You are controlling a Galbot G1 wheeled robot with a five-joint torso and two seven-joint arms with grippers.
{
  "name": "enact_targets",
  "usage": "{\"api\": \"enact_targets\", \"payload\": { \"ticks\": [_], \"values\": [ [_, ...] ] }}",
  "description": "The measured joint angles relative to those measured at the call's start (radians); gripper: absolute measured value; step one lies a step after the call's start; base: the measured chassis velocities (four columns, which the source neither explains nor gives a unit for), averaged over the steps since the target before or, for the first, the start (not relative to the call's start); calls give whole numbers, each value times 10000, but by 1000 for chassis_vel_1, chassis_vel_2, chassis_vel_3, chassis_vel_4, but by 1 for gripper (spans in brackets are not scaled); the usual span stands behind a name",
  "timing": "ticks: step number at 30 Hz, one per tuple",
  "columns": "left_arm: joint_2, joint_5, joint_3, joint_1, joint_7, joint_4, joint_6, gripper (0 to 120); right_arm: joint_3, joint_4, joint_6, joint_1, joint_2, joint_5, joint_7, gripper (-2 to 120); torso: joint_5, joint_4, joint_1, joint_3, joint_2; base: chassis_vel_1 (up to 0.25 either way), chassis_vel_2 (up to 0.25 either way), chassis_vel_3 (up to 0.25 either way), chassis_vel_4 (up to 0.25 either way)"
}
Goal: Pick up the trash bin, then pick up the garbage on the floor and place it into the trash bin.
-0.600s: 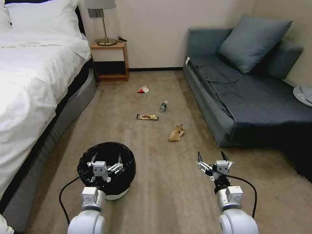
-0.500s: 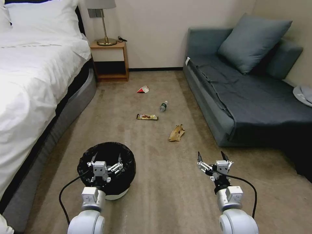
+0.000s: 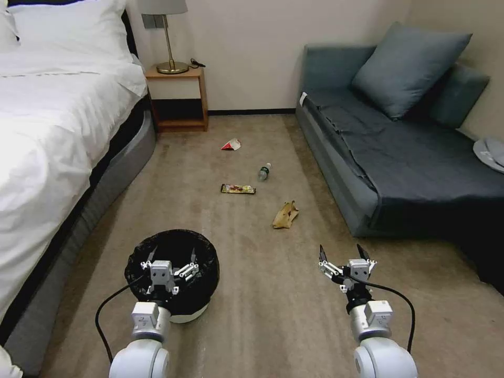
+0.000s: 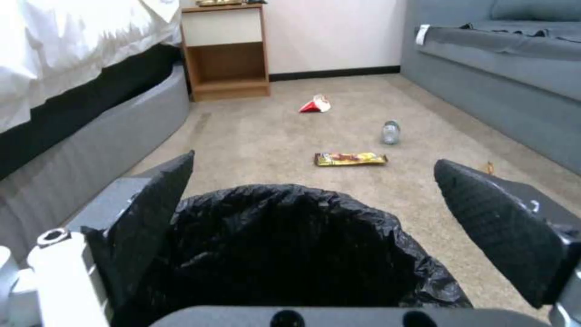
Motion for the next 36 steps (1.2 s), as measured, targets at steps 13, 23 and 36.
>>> {"api": "enact_targets", "payload": {
  "ticks": [13,23,36],
  "values": [
    [0,0,0,0,0,0,0,100,0,0,0,0,-1,0,0,100,0,0,0,0,0,0,0,0,0],
    [0,0,0,0,0,0,0,100,0,0,0,1,0,0,0,100,0,0,0,0,0,0,0,0,0],
    [-690,-488,-128,-830,74,-1157,2218,100,530,2163,-959,-368,812,-1131,551,100,0,0,0,0,0,0,0,0,0]
  ]
}}
